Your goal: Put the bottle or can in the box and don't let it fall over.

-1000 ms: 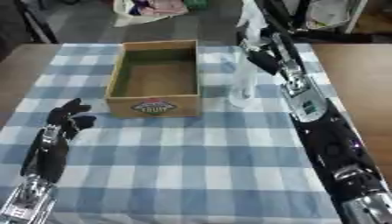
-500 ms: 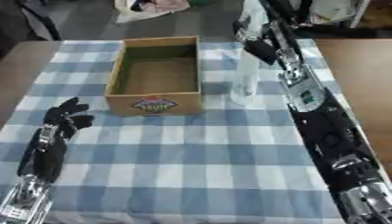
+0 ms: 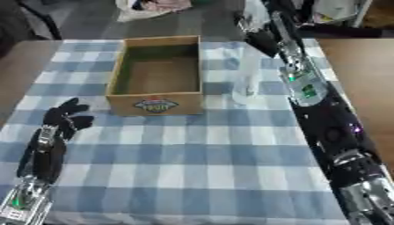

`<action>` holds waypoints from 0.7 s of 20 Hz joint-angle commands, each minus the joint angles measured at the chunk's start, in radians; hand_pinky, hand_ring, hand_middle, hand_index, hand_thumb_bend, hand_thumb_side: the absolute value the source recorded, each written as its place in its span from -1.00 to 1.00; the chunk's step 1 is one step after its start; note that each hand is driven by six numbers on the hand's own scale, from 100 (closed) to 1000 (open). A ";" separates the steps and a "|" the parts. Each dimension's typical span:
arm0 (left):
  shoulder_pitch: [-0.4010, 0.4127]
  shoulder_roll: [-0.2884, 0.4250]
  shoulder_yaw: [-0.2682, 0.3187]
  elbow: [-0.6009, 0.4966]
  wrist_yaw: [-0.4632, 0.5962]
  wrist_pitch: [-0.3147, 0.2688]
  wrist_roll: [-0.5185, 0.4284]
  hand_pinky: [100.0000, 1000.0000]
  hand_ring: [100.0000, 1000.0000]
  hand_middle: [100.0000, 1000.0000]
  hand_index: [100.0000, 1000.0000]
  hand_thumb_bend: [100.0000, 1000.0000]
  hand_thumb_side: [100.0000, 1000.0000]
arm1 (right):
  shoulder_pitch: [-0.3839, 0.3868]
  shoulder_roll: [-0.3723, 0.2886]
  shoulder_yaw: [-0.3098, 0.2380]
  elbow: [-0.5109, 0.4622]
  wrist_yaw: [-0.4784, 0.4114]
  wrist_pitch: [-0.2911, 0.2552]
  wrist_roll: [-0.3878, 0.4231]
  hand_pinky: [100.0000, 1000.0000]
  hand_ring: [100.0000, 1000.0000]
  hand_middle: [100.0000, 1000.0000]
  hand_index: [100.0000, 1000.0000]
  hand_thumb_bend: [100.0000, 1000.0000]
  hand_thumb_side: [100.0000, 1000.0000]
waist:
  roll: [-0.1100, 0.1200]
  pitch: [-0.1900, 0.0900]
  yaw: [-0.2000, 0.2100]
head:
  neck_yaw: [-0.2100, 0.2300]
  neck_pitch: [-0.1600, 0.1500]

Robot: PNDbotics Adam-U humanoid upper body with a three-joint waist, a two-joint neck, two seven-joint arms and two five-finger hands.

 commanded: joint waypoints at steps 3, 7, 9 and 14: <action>-0.013 0.001 -0.001 -0.017 0.001 -0.001 -0.003 0.51 0.37 0.46 0.82 -0.25 0.92 | -0.033 -0.020 0.000 -0.023 -0.015 0.004 0.003 0.31 0.76 0.68 1.00 -0.52 0.18 | -0.002 -0.011 0.005 | -0.002 0.005; -0.013 0.001 0.000 -0.017 0.002 -0.001 -0.002 0.51 0.37 0.46 0.82 -0.25 0.92 | -0.032 -0.015 -0.002 -0.011 -0.014 0.005 0.004 0.29 0.74 0.65 0.98 -0.56 0.15 | -0.002 -0.010 0.007 | -0.006 0.005; -0.013 0.001 0.000 -0.017 0.002 -0.001 -0.002 0.51 0.37 0.46 0.82 -0.25 0.92 | -0.032 -0.013 -0.003 -0.006 -0.016 0.004 0.004 0.28 0.72 0.63 0.97 -0.62 0.12 | -0.003 -0.010 0.008 | -0.008 0.005; -0.013 0.001 0.000 -0.016 0.002 -0.001 -0.002 0.51 0.37 0.46 0.82 -0.24 0.92 | -0.032 -0.010 -0.002 0.001 -0.021 0.001 0.008 0.26 0.70 0.60 0.94 -0.68 0.09 | -0.003 -0.009 0.011 | -0.008 0.005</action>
